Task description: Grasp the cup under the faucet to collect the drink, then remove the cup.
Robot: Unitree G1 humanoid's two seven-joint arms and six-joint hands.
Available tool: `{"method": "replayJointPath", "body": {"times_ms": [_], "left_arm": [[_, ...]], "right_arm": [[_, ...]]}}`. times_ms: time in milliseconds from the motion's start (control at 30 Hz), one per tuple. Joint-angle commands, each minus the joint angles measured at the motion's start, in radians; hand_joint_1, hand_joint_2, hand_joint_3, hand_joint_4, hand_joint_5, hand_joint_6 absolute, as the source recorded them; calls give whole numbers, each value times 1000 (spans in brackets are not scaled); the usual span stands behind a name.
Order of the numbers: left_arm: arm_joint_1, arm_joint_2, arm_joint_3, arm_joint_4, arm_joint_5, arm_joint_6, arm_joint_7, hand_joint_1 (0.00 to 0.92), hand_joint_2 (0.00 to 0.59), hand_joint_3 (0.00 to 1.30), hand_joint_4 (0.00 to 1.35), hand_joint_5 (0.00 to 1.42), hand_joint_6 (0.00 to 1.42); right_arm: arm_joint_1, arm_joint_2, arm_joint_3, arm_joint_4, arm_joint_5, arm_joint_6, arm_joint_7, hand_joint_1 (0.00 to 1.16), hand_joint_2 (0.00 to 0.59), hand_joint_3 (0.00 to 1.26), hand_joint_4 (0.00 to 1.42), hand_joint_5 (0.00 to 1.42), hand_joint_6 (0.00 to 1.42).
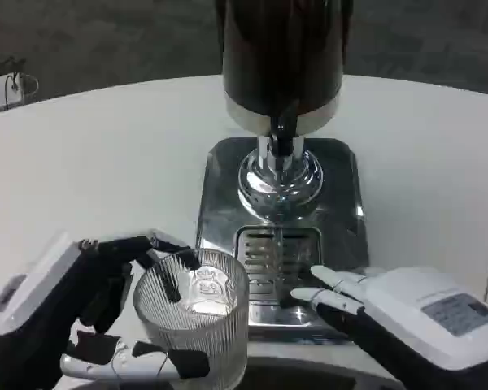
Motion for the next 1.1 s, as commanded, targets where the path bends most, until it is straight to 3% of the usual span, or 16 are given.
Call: {"method": "replayJointPath", "body": {"times_ms": [33,667,1100], "left_arm": [[11,-4,11,-24,-24,-17,-3,540,0,994,1112,1339,1424],[-6,-18,3,-11,-8,-14,8,540,0,994,1113,1339,1424],[-157,-60,-26,125,85,3,57,540,0,994,1113,1339,1424]], "right_arm": [[13,11,-4,-25,-9,2,8,558,475,176,32,97,65],[32,20,-25,-42,-6,13,20,558,475,176,32,97,65],[34,23,-43,-39,1,22,22,558,475,176,32,97,65]]}}
